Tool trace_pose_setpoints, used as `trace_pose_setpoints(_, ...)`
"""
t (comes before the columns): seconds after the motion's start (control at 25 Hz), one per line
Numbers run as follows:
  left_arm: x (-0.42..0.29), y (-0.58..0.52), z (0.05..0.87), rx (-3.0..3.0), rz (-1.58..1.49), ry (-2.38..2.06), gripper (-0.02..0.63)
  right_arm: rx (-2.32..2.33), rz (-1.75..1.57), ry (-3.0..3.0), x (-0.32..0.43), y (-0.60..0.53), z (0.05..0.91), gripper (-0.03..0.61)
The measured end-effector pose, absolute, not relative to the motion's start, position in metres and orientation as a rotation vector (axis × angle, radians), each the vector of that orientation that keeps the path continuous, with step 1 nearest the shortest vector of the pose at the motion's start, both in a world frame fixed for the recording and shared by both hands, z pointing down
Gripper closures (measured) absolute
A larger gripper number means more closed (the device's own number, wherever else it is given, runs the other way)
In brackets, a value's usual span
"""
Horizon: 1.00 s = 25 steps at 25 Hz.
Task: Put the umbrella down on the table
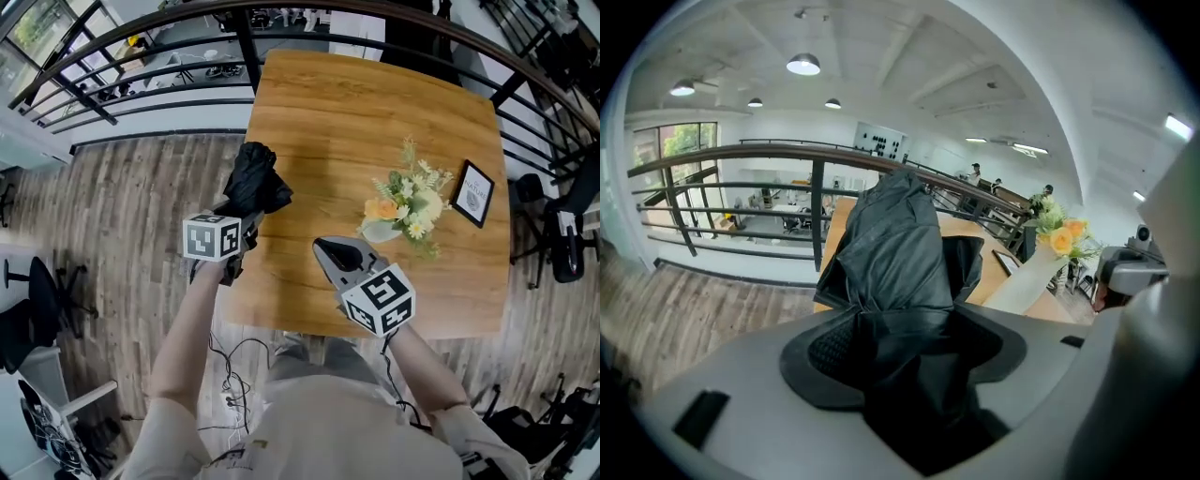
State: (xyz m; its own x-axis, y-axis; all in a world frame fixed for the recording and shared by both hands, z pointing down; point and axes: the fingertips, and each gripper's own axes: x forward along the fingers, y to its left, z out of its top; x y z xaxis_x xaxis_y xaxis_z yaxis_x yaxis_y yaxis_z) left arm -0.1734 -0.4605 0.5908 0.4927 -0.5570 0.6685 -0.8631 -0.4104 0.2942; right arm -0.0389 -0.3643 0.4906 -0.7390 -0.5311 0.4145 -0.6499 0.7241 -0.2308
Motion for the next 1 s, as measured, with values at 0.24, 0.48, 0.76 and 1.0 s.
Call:
trace_pose_setpoints(0.24, -0.186, -0.478, 0.639, 1.963, 0.589, -1.208, 0.327, 0.879, 0.584, -2.598, -0.041, -0.366, 0.510, 0.551)
trace_pose_setpoints(0.48, -0.196, -0.476, 0.691, 1.867, 0.669, -1.286, 0.327, 0.849, 0.598, -2.562, -0.042, -0.360, 0.529, 0.551)
trace_pose_setpoints(0.76, -0.194, -0.460, 0.724, 1.840, 0.770, -1.258, 0.324, 0.858, 0.550, -2.518, -0.036, -0.359, 0.538, 0.551)
trace_pose_setpoints(1.0, -0.195, -0.449, 0.740, 1.781, 0.747, -1.236, 0.314, 0.829, 0.548, -2.521, -0.047, -0.353, 0.533, 0.551)
